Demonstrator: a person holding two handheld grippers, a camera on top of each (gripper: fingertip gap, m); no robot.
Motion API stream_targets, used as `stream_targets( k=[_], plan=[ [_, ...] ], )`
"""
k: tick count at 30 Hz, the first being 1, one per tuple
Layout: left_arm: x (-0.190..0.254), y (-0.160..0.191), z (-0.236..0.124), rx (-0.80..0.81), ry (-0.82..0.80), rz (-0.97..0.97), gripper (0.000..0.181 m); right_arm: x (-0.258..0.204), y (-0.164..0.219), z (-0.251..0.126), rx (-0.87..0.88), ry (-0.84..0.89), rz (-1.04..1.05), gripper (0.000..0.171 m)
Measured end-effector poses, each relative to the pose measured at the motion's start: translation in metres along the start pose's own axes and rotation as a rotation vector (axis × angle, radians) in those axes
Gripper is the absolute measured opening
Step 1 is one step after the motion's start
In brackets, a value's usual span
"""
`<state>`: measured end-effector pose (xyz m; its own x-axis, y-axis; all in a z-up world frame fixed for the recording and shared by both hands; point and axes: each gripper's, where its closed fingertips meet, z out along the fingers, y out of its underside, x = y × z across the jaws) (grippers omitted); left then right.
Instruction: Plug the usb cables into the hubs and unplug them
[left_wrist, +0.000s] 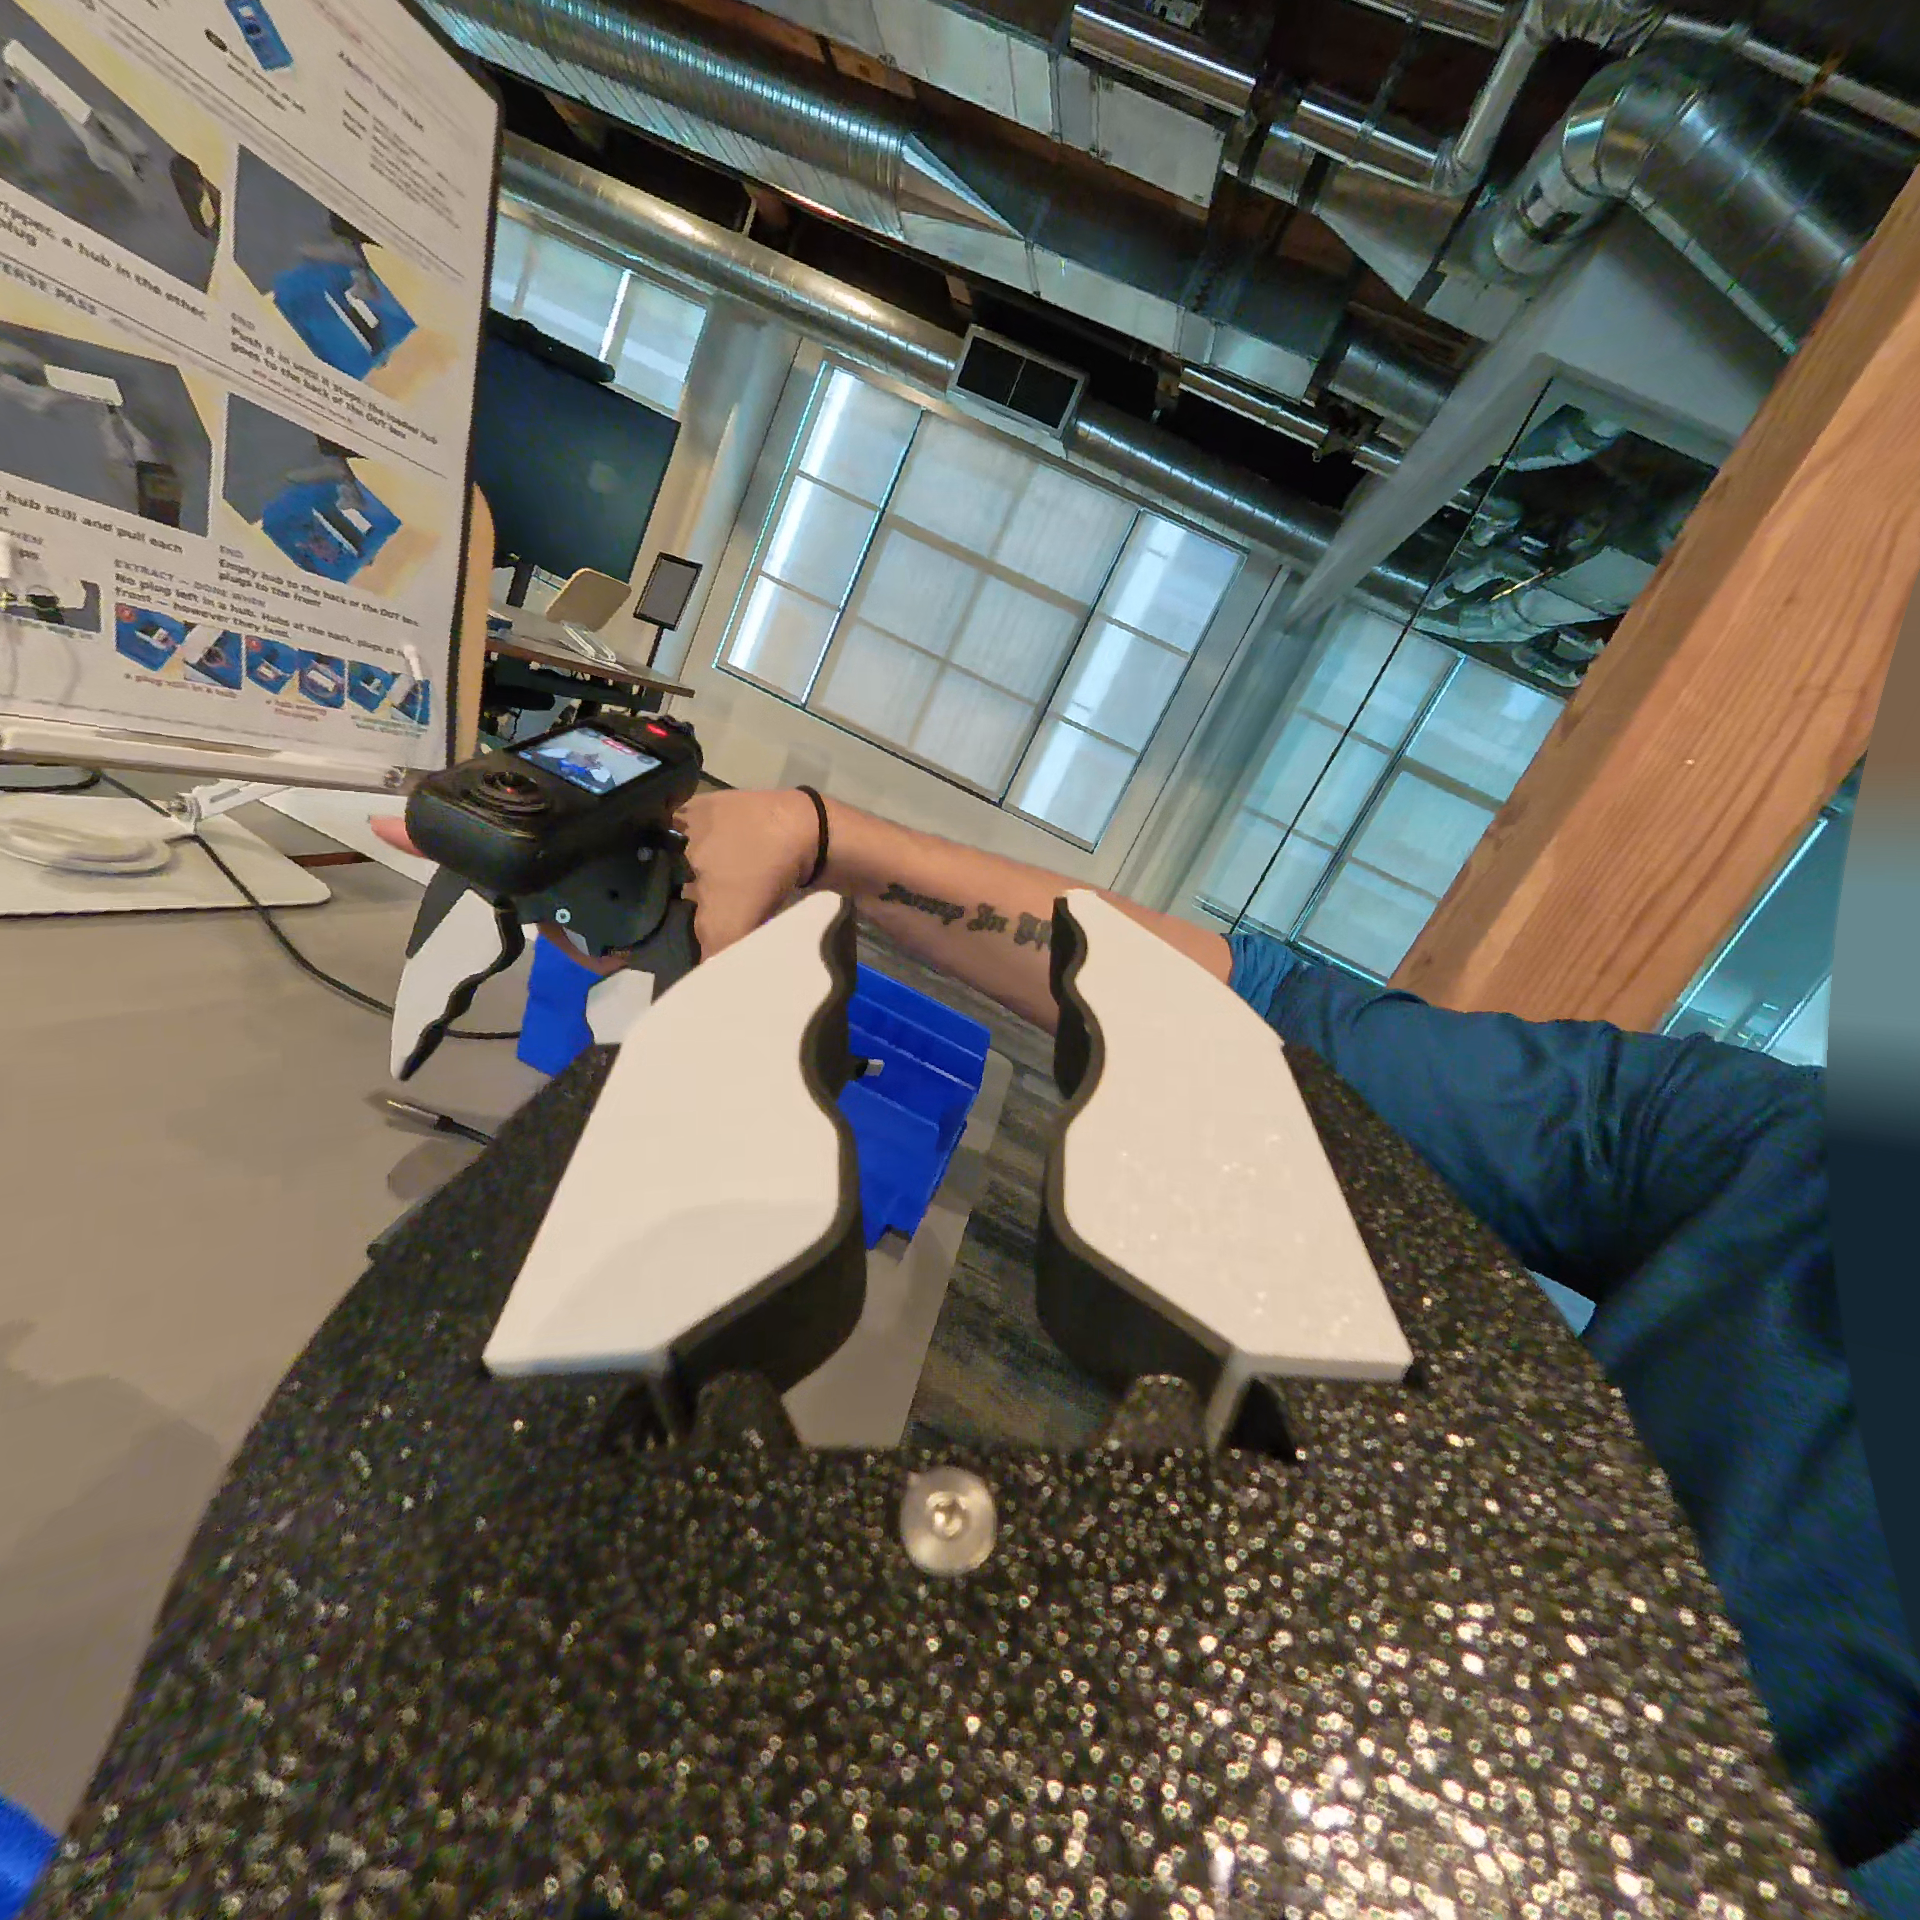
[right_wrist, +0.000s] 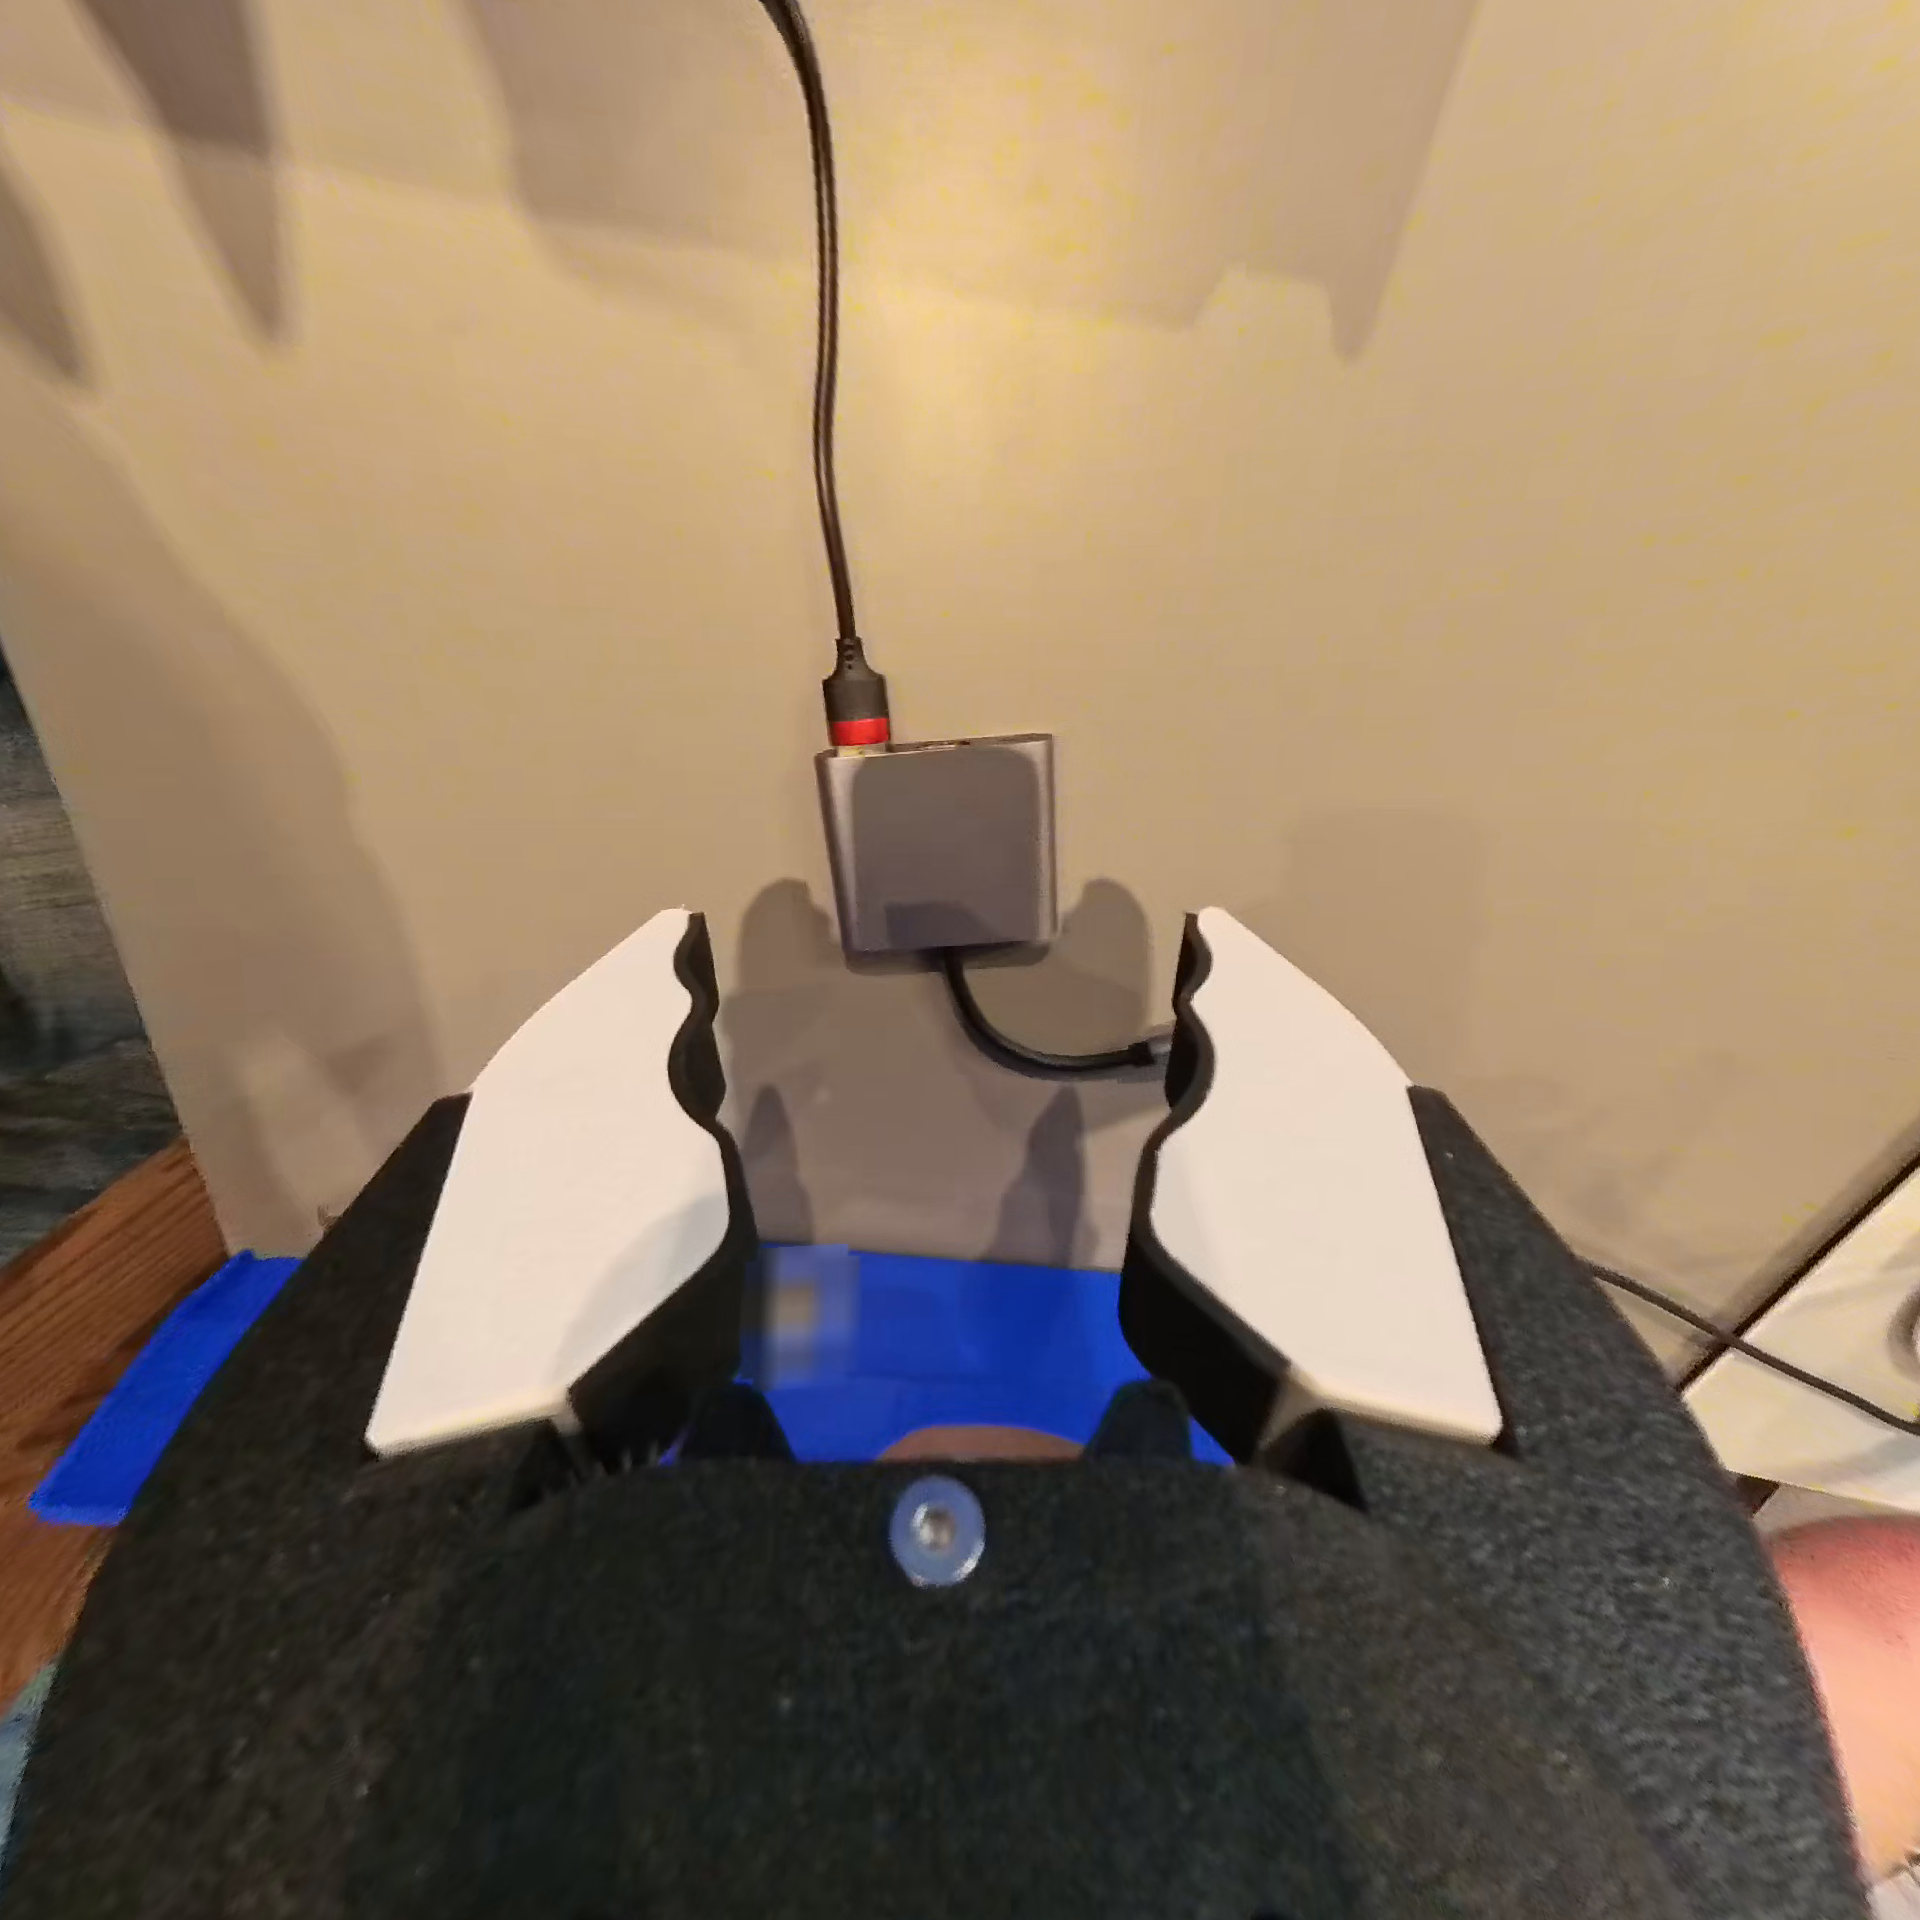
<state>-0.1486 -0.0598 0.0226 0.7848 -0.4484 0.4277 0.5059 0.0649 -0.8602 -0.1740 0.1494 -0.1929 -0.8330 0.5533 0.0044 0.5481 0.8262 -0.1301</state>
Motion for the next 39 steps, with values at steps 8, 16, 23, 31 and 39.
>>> stream_targets(
  k=[8, 16, 23, 31, 39],
  plan=[
    [-0.003, 0.005, 0.003, -0.01, 0.01, -0.019, 0.032, 0.001, 0.005, 0.032, -0.028, -0.047, 0.016, 0.084],
    [-0.005, 0.01, 0.007, -0.018, 0.021, -0.036, 0.029, -0.001, 0.016, 0.061, -0.078, -0.045, -0.003, 0.084],
    [-0.006, 0.015, 0.011, -0.028, 0.027, -0.047, 0.027, -0.003, 0.023, 0.071, -0.082, -0.029, -0.015, 0.084],
    [-0.004, 0.019, 0.016, -0.041, 0.035, -0.05, 0.026, -0.003, 0.024, 0.071, -0.064, -0.003, -0.02, 0.076],
    [-0.002, 0.022, 0.018, -0.046, 0.039, -0.053, 0.026, -0.004, 0.025, 0.069, -0.051, 0.005, -0.01, 0.06]
  ],
)
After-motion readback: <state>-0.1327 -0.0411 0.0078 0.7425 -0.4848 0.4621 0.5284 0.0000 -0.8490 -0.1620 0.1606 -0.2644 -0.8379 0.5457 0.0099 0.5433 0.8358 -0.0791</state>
